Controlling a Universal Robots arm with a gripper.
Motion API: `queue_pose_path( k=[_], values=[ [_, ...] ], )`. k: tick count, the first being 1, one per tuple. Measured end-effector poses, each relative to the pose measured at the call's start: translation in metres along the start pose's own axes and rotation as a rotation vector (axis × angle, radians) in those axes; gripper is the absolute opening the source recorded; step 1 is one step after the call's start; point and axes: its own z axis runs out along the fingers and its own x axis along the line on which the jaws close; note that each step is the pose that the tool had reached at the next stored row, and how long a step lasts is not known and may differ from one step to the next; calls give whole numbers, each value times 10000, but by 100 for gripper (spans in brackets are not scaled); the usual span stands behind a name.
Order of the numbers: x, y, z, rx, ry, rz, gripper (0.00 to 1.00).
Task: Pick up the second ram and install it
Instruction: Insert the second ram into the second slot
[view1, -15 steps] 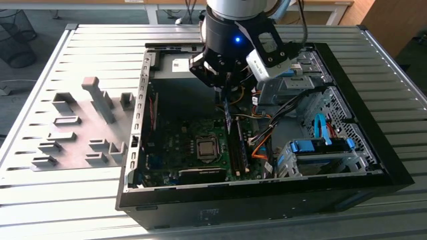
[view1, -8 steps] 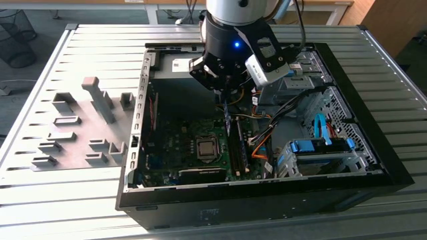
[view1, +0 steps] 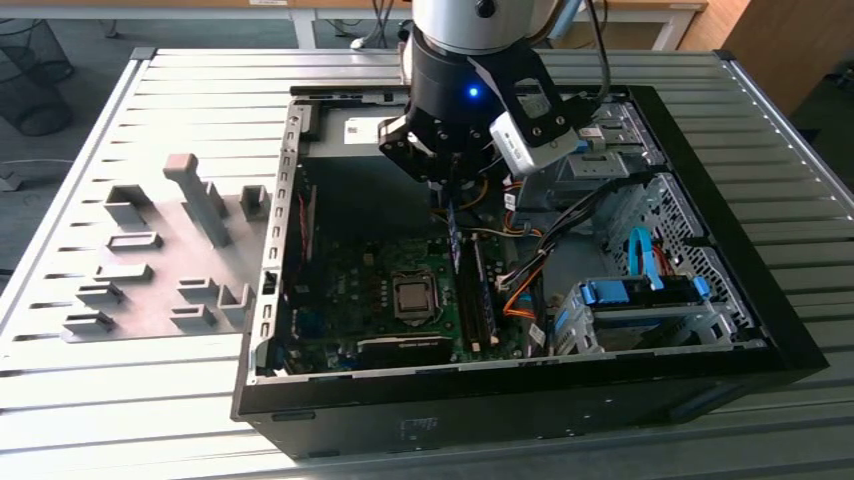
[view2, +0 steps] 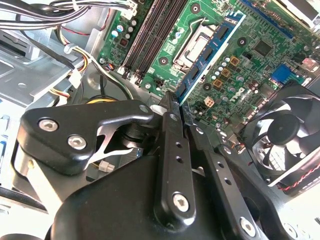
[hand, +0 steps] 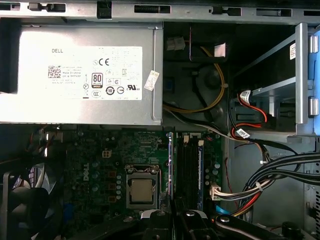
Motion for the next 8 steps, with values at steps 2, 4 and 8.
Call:
queue_pose_path(
  k=[2, 4, 8],
  values=[
    [0, 0, 0, 1, 0, 0, 14],
    [0, 0, 1, 0, 0, -1, 14],
    [0, 0, 1, 0, 0, 0, 14]
  ],
)
